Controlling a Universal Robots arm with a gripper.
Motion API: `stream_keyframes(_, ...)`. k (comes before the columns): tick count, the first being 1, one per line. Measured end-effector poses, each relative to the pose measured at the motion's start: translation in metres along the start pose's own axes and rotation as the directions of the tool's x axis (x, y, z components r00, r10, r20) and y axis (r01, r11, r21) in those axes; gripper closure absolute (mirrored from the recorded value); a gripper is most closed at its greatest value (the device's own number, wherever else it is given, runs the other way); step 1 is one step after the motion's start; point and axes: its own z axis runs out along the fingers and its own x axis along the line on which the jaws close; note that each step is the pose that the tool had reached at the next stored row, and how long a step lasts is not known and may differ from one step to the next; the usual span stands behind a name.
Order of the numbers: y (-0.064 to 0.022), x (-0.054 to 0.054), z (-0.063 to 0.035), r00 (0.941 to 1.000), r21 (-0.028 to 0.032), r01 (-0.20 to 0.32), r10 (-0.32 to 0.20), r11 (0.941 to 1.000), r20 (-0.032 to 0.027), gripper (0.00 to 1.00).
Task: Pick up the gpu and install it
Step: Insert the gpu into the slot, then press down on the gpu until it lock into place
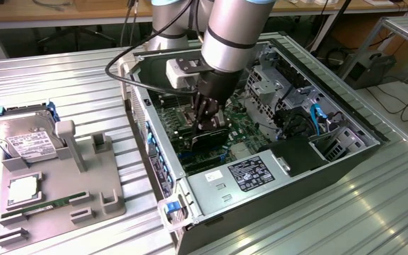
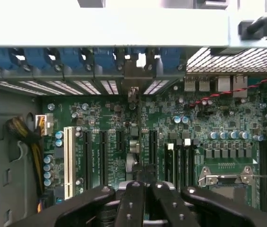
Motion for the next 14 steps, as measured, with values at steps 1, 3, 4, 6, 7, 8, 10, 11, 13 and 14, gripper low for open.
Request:
stream_keyframes(1,0.0003,-0.0001,-0.0039,1.0,0.0001,0.0,0.0,1.0,0.0002,0.89)
stream_keyframes(3,0.0007,-0.0003,-0.0098,1.0,0.0,0.0,0.0,1.0,0.0,0.89)
stream_keyframes(4,0.0008,-0.0003,-0.0111,1.0,0.0,0.0,0.0,1.0,0.0,0.89)
stream_keyframes(6,0.0008,-0.0003,-0.0114,1.0,0.0001,0.0,0.0,1.0,0.0001,0.89)
stream_keyframes(7,0.0008,-0.0003,-0.0114,1.0,0.0001,0.0,0.0,1.0,0.0002,0.89)
stream_keyframes(8,0.0008,-0.0003,-0.0114,1.0,0.0001,0.0,0.0,1.0,0.0002,0.89)
stream_keyframes(10,0.0008,-0.0003,-0.0115,1.0,0.0,0.0,0.0,1.0,0.0,0.89)
stream_keyframes(11,0.0008,-0.0003,-0.0115,1.0,0.0,0.0,0.0,1.0,0.0,0.89)
stream_keyframes(13,0.0008,-0.0003,-0.0115,1.0,0.0,0.0,0.0,1.0,0.0,0.89)
stream_keyframes(14,0.0008,-0.0003,-0.0115,1.0,0.0,0.0,0.0,1.0,0.0,0.89)
